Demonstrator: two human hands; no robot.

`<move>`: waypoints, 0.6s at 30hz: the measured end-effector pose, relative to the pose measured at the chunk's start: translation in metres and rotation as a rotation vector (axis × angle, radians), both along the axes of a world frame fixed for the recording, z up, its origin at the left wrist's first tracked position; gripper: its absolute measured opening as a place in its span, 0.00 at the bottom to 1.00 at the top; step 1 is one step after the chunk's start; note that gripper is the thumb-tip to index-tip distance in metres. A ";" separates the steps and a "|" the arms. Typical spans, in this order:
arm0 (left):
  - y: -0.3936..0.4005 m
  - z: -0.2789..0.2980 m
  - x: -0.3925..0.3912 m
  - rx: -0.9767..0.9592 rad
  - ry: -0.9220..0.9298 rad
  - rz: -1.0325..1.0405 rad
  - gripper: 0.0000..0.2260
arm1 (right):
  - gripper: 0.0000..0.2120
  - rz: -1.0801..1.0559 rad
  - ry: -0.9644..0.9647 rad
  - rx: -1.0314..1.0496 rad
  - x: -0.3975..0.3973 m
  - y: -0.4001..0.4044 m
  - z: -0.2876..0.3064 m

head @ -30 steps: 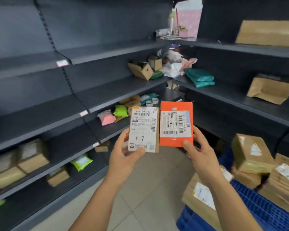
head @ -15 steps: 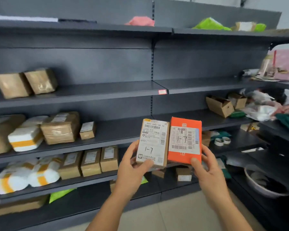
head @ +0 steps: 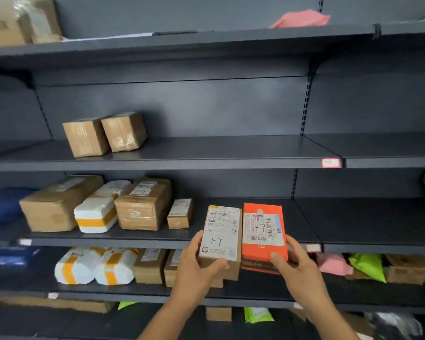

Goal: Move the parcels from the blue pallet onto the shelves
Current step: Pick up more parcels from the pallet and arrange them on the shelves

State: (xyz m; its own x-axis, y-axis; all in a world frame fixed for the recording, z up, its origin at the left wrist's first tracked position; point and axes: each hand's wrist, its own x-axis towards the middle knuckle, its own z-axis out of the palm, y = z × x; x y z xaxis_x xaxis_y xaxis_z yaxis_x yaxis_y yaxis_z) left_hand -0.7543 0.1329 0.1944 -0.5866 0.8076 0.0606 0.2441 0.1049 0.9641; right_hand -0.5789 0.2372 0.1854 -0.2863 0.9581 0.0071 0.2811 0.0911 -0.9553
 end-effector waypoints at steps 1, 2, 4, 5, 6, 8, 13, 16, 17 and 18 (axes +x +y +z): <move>0.015 -0.003 -0.010 -0.033 0.010 0.019 0.34 | 0.24 0.026 -0.023 -0.018 -0.011 0.019 -0.005; 0.030 -0.008 -0.020 -0.064 0.012 0.032 0.34 | 0.24 0.048 -0.055 -0.031 -0.021 0.037 -0.010; 0.059 -0.016 -0.039 -0.113 0.033 0.040 0.28 | 0.24 0.081 -0.140 -0.047 -0.042 0.072 -0.020; 0.072 -0.021 -0.047 -0.135 0.045 0.048 0.26 | 0.23 0.103 -0.175 -0.047 -0.052 0.087 -0.025; 0.085 -0.027 -0.055 -0.155 0.049 0.061 0.26 | 0.23 0.128 -0.200 -0.037 -0.061 0.102 -0.030; 0.108 -0.037 -0.070 -0.207 0.044 0.090 0.27 | 0.23 0.171 -0.236 -0.024 -0.080 0.125 -0.037; 0.155 -0.056 -0.101 -0.276 0.115 0.105 0.33 | 0.26 0.242 -0.341 -0.010 -0.118 0.172 -0.059; 0.179 -0.064 -0.117 -0.369 0.197 0.058 0.29 | 0.27 0.305 -0.426 0.006 -0.138 0.194 -0.070; 0.186 -0.067 -0.122 -0.396 0.238 0.041 0.27 | 0.28 0.327 -0.463 0.018 -0.144 0.200 -0.073; 0.191 -0.070 -0.126 -0.426 0.285 0.027 0.26 | 0.29 0.348 -0.503 0.029 -0.150 0.205 -0.076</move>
